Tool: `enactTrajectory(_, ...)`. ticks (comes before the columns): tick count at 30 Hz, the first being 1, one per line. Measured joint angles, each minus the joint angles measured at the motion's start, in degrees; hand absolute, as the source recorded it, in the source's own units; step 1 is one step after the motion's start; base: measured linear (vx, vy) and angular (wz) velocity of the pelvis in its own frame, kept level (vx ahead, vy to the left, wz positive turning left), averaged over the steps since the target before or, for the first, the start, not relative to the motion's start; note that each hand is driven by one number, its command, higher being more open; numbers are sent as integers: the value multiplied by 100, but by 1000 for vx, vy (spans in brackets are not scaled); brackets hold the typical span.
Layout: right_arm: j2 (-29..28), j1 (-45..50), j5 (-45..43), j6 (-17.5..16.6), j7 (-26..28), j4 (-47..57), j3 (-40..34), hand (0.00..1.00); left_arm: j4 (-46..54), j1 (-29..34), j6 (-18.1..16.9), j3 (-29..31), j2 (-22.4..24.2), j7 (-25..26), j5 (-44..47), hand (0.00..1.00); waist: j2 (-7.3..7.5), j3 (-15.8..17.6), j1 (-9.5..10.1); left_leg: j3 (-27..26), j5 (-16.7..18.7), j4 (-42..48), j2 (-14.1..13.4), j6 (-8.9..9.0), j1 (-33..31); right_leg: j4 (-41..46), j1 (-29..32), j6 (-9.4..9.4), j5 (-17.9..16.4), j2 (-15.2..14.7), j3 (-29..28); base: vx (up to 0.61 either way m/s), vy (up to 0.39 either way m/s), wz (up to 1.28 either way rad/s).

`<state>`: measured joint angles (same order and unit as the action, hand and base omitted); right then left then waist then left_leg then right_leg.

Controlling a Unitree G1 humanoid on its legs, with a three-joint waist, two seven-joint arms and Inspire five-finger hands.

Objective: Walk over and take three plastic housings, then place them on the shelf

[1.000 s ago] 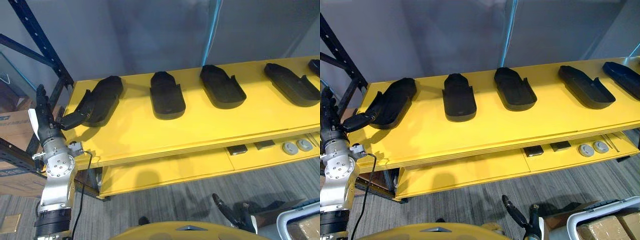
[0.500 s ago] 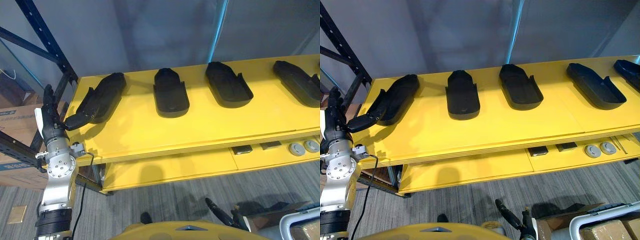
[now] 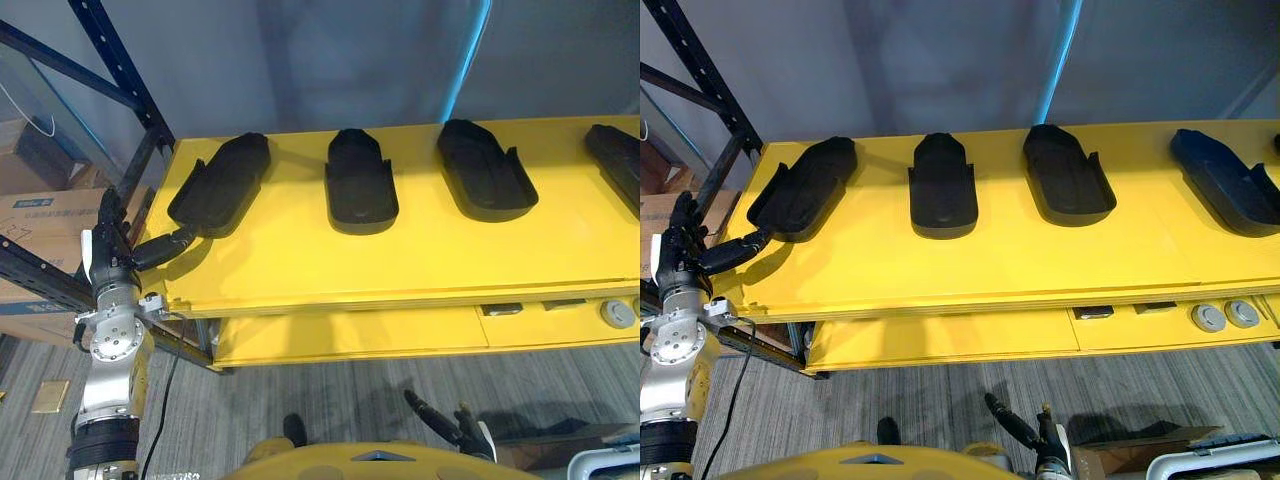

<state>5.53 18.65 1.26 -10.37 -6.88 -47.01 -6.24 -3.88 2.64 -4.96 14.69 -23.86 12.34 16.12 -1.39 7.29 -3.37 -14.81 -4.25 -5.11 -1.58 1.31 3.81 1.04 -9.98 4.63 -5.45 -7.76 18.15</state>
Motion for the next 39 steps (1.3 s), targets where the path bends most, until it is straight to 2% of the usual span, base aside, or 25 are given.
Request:
enactTrajectory(4,39,0,2,-1,60,-2,-11,100,-183,-4,-133,22,-127,-570,378,100,-47,103,3,-103,3,-2,-21,2,79,78,15,1,0,0,-124,-41,13,-15)
enactTrajectory(9,32,73,26,-10,201,-86,-150,100,-354,-5,-250,32,-129,-1169,657,100,-30,113,0,-212,7,-2,-29,5,99,80,58,35,22,0,-267,-4,20,-11)
enactTrajectory(17,30,66,27,-20,249,-120,-245,100,-595,-61,-273,51,-130,-1287,651,100,-31,115,-19,-276,21,-1,-48,24,121,75,68,43,29,10,-307,19,5,-4)
enactTrajectory(30,30,52,27,-17,249,-120,-257,100,-979,-256,-525,56,-135,-1336,656,100,-58,132,-38,-378,43,-2,-64,44,163,73,83,44,33,16,-400,5,3,-4)
enactTrajectory(34,30,53,31,-18,249,-120,-264,100,-858,-255,-596,55,-135,-1665,924,100,-63,135,-64,-381,47,-1,-63,45,162,67,82,44,33,16,-400,15,-1,0)
enactTrajectory(39,30,53,45,-21,243,-119,-288,100,21,-207,-592,49,-142,-2422,1575,100,-108,170,-41,-379,48,-1,-63,44,162,72,82,44,33,15,-399,0,0,0)
